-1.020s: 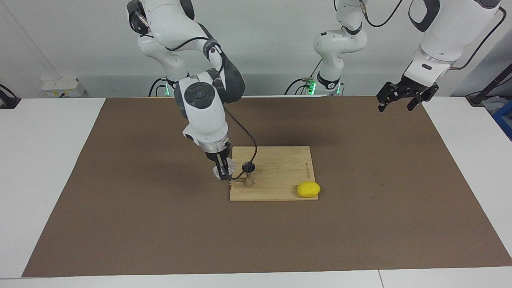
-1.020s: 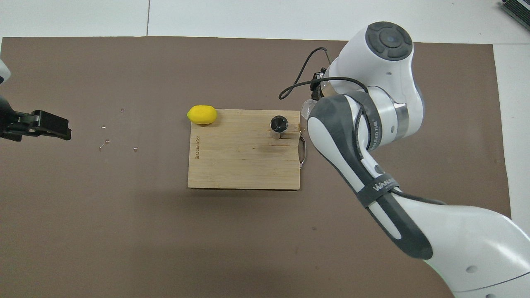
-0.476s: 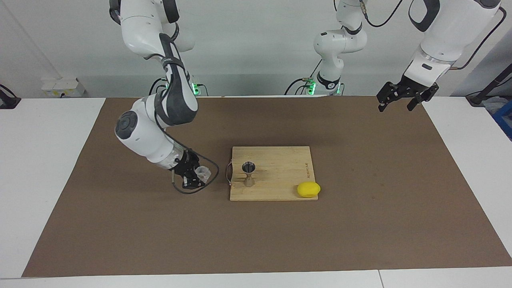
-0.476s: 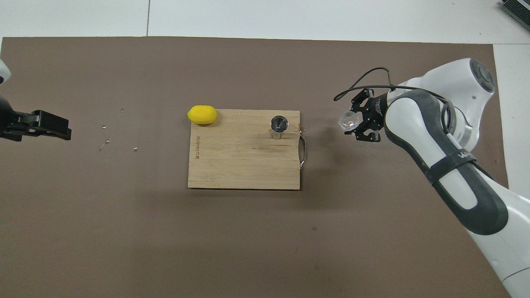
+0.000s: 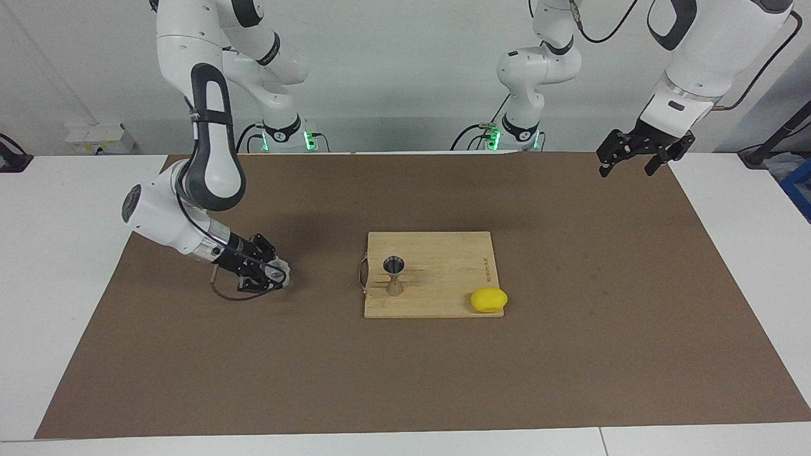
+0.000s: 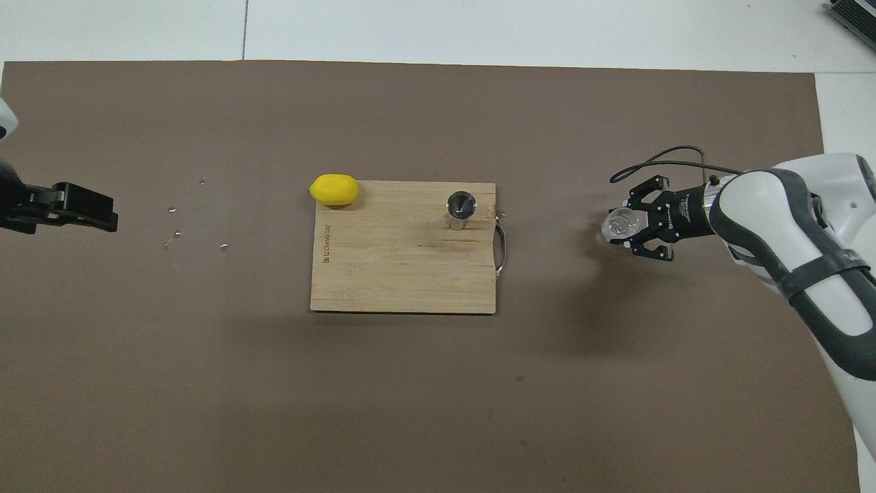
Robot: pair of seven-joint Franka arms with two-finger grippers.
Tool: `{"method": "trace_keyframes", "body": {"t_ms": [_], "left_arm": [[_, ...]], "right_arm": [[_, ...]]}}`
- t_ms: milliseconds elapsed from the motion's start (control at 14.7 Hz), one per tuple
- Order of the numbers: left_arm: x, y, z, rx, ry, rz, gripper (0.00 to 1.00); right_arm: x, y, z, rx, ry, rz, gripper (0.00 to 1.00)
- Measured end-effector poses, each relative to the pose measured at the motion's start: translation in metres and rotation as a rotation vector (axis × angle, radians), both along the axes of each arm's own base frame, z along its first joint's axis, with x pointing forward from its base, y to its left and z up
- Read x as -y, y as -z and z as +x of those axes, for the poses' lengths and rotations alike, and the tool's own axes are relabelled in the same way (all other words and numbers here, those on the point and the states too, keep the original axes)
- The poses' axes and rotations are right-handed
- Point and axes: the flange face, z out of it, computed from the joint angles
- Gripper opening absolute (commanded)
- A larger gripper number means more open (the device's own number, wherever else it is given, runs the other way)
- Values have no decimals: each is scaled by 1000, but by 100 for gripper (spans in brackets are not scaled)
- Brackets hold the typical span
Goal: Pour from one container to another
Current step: 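Carry the glass cup back off the board with the right gripper, then lower the glass cup onto the table and open the right gripper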
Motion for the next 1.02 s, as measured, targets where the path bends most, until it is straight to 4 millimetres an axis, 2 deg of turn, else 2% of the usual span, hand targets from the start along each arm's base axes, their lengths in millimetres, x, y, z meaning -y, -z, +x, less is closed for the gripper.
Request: {"method": "trace_keyframes", "body": {"t_ms": [544,612,680,816,884,1020], "left_arm": [[0,0,0,0,0,0,100],[0,0,0,0,0,0,100],[0,0,0,0,0,0,100],[0,0,0,0,0,0,100],[0,0,0,0,0,0,100],[0,0,0,0,0,0,100]], "right_arm": [[85,24,-42,2,-79,106,0],[90,24,-45,4,-87,115,14],[93,25,-46,9,-94,118,36],[92,26,-47,14,-102,119,85],[91,25,-47,15,-104,120,93],[90,23,-46,20,-107,119,97]]}}
